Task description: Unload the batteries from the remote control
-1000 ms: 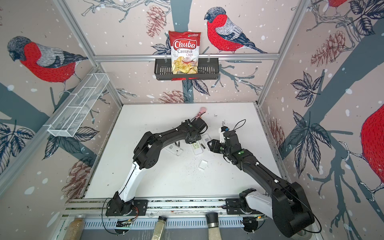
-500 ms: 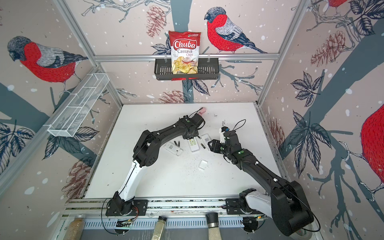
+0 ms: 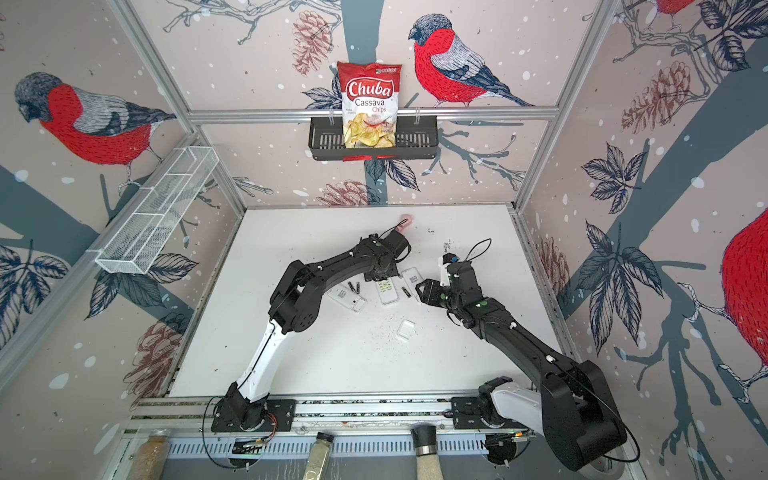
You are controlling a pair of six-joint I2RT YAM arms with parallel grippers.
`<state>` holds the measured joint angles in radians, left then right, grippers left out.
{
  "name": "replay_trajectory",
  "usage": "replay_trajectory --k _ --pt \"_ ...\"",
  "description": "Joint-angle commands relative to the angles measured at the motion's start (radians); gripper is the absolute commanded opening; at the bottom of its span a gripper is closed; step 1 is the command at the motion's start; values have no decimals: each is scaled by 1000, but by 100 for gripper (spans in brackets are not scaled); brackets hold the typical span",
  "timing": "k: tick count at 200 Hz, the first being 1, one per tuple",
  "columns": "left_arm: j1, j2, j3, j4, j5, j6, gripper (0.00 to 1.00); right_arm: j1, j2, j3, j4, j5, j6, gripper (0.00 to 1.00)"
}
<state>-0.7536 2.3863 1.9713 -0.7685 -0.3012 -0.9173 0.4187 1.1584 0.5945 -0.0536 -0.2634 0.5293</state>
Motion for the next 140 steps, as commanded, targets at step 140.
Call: replay_trajectory --k 140 --pt "-30 -12 -55 30 22 -7 44 -1 -5 5 24 1 5 57"
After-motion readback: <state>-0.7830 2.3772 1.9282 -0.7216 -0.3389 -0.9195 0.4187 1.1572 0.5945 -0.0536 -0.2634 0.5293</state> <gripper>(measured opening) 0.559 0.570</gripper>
